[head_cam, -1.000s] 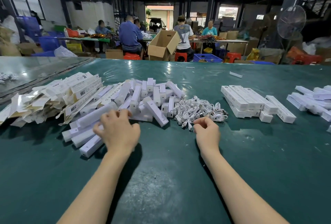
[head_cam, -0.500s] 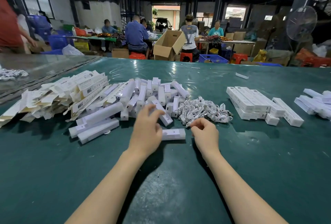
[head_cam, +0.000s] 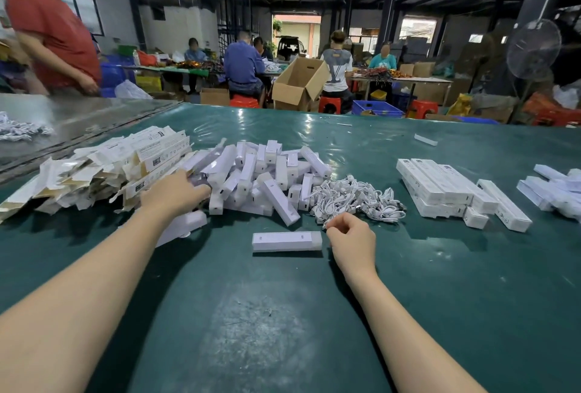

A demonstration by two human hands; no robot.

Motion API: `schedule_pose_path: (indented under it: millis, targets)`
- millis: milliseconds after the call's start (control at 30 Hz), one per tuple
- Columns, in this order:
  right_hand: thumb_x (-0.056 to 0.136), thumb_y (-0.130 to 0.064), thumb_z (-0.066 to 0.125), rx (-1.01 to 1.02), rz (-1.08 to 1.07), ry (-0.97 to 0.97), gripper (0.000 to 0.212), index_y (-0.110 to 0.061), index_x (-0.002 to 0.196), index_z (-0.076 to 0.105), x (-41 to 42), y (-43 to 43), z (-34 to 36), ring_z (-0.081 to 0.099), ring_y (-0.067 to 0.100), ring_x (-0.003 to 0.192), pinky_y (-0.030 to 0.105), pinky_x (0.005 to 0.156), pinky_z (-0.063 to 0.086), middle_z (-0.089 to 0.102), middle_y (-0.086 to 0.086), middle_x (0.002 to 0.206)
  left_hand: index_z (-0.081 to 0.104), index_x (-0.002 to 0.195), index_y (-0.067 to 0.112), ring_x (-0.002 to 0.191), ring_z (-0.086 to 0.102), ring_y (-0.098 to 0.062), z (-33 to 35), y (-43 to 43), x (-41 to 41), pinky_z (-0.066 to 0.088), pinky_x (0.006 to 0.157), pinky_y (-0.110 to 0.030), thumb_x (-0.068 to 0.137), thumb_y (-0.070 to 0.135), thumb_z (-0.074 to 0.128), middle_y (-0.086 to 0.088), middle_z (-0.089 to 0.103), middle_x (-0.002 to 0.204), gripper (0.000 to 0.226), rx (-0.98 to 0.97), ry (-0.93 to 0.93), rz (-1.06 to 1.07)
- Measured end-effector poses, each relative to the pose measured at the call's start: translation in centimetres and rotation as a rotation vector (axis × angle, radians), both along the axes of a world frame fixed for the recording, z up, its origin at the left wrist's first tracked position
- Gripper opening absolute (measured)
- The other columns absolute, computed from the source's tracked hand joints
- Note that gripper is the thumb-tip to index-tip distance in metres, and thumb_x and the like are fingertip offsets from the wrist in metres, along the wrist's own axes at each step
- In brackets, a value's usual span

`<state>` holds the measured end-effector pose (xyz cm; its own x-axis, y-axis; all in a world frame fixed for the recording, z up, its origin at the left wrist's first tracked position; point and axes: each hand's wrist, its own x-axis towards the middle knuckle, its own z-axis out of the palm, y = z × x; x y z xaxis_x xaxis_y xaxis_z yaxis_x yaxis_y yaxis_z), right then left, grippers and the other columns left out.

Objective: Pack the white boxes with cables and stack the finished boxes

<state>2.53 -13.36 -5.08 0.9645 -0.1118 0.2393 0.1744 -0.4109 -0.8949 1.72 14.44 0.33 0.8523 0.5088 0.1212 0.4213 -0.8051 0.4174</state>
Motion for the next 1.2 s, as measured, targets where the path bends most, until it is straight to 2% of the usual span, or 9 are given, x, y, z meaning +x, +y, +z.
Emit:
schedule_pose_path:
  millis: [133,267,367,433,567,733,867,1000,1200]
  targets:
    - [0.075,-0.002,0.052,-0.02,-0.005,0.003,0.02,-0.018,0.065,0.058,0.0,0.1,0.2,0.049,0.019,0.065,0.025,0.059,0.035,0.054,-0.007,0.059,0.056,0.112,0.0,0.099,0.051,-0.033,0.7,-0.5,0.9,0.038,0.079,-0.036,0.096,0.024,0.037,-0.023,0.056,0.119,0.035,-0.044,-0.062,-0.03]
    - [0.075,-0.003,0.052,-0.022,-0.004,0.014,0.019,-0.018,0.065,0.058,-0.1,0.1,0.2,0.049,0.019,0.067,0.025,0.06,0.035,0.054,-0.007,0.06,0.053,0.075,-0.001,0.075,0.053,-0.035,1.0,-2.4,0.3,0.035,0.059,-0.036,0.093,0.01,0.034,-0.021,0.059,0.079,0.029,-0.127,-0.495,0.047]
    - [0.075,-0.003,0.052,-0.029,0.001,0.01,0.019,-0.018,0.065,0.057,-0.1,0.1,0.1,0.049,0.019,0.066,0.025,0.059,0.034,0.053,-0.007,0.06,0.067,0.094,0.005,0.078,0.066,-0.031,1.2,-4.6,-0.8,0.053,0.074,-0.041,0.089,0.008,0.048,-0.013,0.068,0.094,0.02,-0.407,-0.851,0.083]
    - [0.076,-0.005,0.053,-0.017,0.005,0.0,0.018,-0.018,0.064,0.058,0.0,0.1,0.0,0.049,0.018,0.065,0.025,0.06,0.036,0.054,-0.006,0.06,0.068,0.092,0.015,0.073,0.068,-0.022,1.2,-7.1,-2.1,0.054,0.069,-0.034,0.086,0.005,0.054,-0.005,0.07,0.089,0.019,-0.541,-0.987,0.014]
    - [0.091,-0.031,0.052,0.278,0.086,0.014,0.031,-0.012,0.068,0.059,-0.3,0.3,0.2,0.045,0.016,0.052,0.026,0.055,0.038,0.054,-0.001,0.06,0.069,0.077,0.026,0.057,0.06,0.002,-1.6,-13.6,-5.0,0.046,0.053,-0.013,0.077,-0.004,0.061,0.013,0.066,0.067,0.031,-0.459,-0.897,-0.398]
    - [0.082,-0.051,0.044,0.709,0.247,0.061,0.043,-0.012,0.081,0.062,-0.7,-1.2,0.9,0.056,0.012,0.052,0.022,0.051,0.044,0.063,0.003,0.062,0.072,0.07,0.008,0.066,0.061,-0.008,-5.0,-16.4,-6.4,0.051,0.06,-0.026,0.065,-0.007,0.055,0.002,0.071,0.073,0.022,-0.108,-0.759,-0.843]
    - [0.072,-0.033,0.059,0.93,0.376,0.22,0.019,-0.016,0.076,0.054,-0.5,-1.5,1.4,0.051,0.008,0.043,0.02,0.045,0.037,0.06,-0.001,0.054,0.066,0.074,0.024,0.069,0.062,-0.009,-4.9,-15.4,-6.1,0.052,0.065,-0.03,0.069,0.005,0.051,0.012,0.067,0.084,0.025,-0.272,-0.679,-0.715]
    - [0.061,-0.038,0.064,0.788,0.412,0.203,0.028,-0.019,0.076,0.05,-0.3,-1.1,1.3,0.04,0.007,0.039,0.017,0.042,0.026,0.05,-0.006,0.054,0.067,0.071,0.014,0.068,0.06,-0.019,-4.4,-14.6,-5.9,0.053,0.063,-0.038,0.069,0.005,0.054,0.007,0.066,0.076,0.016,-0.153,-0.653,-0.64]
    - [0.082,-0.017,0.059,0.809,0.382,0.247,0.009,-0.014,0.079,0.052,-0.1,-1.2,1.0,0.054,0.011,0.045,0.019,0.043,0.038,0.061,0.002,0.064,0.069,0.064,0.016,0.069,0.056,-0.013,-4.2,-14.0,-5.7,0.043,0.056,-0.025,0.064,-0.01,0.062,0.007,0.065,0.077,0.027,0.034,-0.67,-0.591]
